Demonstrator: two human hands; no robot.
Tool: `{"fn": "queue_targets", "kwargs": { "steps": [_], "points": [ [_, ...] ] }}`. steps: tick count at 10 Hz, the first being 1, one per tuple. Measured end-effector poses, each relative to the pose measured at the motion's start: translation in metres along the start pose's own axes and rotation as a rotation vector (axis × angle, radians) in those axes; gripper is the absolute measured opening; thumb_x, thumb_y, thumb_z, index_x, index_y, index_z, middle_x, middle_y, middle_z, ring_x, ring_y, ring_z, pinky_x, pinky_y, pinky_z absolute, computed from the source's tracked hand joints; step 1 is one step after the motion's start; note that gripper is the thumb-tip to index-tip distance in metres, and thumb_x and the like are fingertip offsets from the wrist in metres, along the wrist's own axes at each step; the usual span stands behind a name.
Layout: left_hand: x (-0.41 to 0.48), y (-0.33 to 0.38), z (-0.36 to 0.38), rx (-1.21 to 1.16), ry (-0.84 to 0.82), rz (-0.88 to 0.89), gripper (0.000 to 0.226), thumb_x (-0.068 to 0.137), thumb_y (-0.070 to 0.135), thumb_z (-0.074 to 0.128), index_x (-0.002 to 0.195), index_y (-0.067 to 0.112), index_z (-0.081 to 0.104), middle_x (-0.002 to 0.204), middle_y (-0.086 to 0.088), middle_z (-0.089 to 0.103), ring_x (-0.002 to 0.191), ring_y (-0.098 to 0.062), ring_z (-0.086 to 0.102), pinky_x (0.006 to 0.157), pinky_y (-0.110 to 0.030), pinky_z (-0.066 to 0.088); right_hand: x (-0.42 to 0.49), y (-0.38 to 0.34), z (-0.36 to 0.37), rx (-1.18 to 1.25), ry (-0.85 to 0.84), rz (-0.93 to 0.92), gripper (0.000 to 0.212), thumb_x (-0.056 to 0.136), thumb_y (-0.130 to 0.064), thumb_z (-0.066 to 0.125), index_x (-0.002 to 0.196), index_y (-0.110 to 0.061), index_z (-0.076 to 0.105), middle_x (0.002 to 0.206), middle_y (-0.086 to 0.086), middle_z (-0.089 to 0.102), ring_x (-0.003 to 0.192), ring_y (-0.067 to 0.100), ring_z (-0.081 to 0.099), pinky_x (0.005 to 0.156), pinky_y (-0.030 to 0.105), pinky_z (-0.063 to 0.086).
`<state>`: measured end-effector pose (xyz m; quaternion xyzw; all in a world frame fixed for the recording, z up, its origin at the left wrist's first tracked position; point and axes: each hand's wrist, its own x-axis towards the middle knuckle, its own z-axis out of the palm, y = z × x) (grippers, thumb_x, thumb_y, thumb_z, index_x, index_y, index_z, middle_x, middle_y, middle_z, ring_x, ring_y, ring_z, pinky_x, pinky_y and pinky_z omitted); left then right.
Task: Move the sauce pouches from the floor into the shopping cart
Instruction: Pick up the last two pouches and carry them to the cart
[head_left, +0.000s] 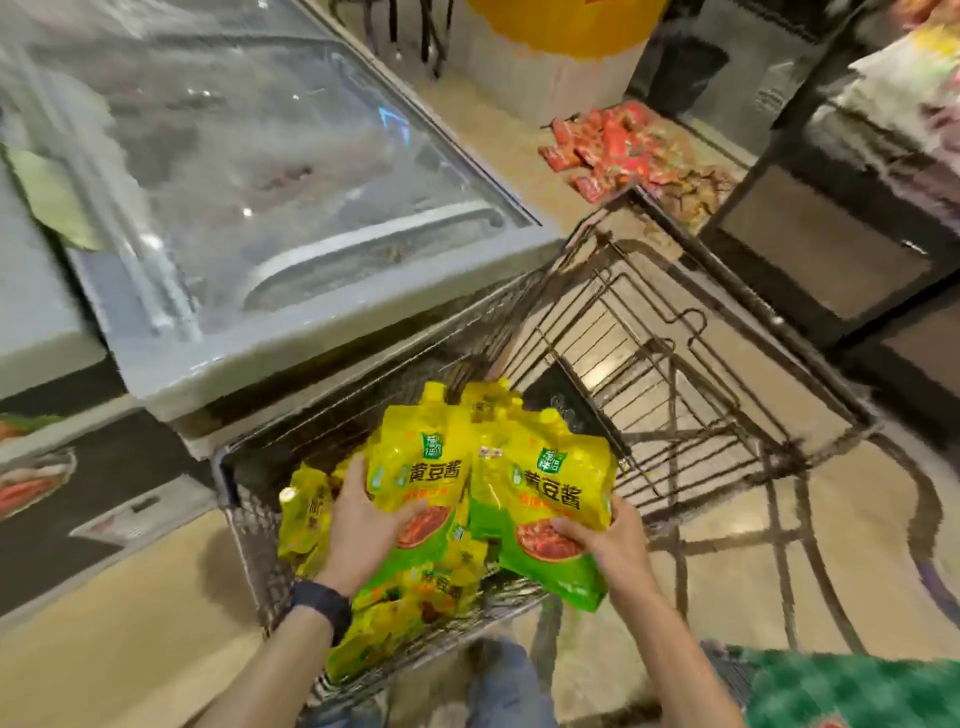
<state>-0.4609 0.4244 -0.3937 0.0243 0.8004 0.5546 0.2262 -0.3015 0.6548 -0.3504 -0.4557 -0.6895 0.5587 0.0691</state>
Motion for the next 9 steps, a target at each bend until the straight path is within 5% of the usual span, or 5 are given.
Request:
{"fn": "queue_targets", "kwargs": {
  "steps": [2, 3, 4, 7, 9],
  "points": [
    [0.034, -0.003, 0.066, 0.102, 0.093, -0.179, 0.11, 0.063, 0.039, 0.094, 0.152, 0.021, 0.033, 0.15, -0.002, 0.05, 0.136, -0.021, 0.05, 0.115, -0.041, 0.039, 0.118, 0.04, -0.005, -0.291, -0.262, 0.001, 0.038, 0.06, 0.004, 0.085, 0.085, -0.021, 0.072, 0.069, -0.018, 0.07, 0.068, -0.005, 0.067, 0.061, 0.01, 0.047],
    [0.039, -0.016, 0.097, 0.161, 0.041, -0.242, 0.079, 0.066, 0.012, 0.093, 0.123, 0.041, 0.048, 0.115, 0.011, 0.068, 0.104, 0.01, 0.064, 0.094, -0.021, 0.051, 0.156, 0.08, -0.004, -0.49, -0.419, 0.031, 0.025, 0.062, -0.026, 0.074, 0.086, -0.028, 0.076, 0.098, -0.002, 0.075, 0.093, 0.018, 0.07, 0.073, 0.018, 0.049],
    [0.044, -0.049, 0.122, 0.268, -0.024, -0.31, 0.063, 0.066, 0.018, 0.087, 0.106, 0.047, 0.047, 0.087, 0.015, 0.072, 0.09, -0.019, 0.072, 0.077, -0.026, 0.053, 0.183, 0.106, 0.001, -0.704, -0.529, 0.009, 0.041, 0.06, -0.032, 0.061, 0.1, -0.033, 0.067, 0.112, 0.002, 0.071, 0.105, 0.021, 0.065, 0.084, 0.025, 0.047],
    [0.072, -0.037, 0.156, 0.663, -0.083, -0.396, 0.071, 0.088, 0.05, 0.062, 0.148, 0.029, 0.031, 0.14, -0.005, 0.057, 0.124, -0.028, 0.058, 0.1, -0.043, 0.049, 0.191, 0.115, -0.004, -1.082, -0.58, -0.066, 0.06, 0.078, -0.02, 0.063, 0.135, -0.031, 0.051, 0.124, 0.0, 0.066, 0.117, 0.02, 0.061, 0.095, 0.031, 0.047],
    [0.02, -0.022, 0.161, 0.948, -0.096, -0.402, 0.081, 0.097, 0.016, 0.057, 0.159, 0.029, 0.007, 0.152, -0.011, 0.038, 0.135, -0.033, 0.044, 0.099, -0.045, 0.05, 0.202, 0.122, -0.023, -0.987, -0.608, -0.169, 0.073, 0.064, -0.018, 0.071, 0.13, -0.037, 0.048, 0.114, -0.007, 0.062, 0.107, 0.016, 0.064, 0.09, 0.032, 0.052]
  ]
}}
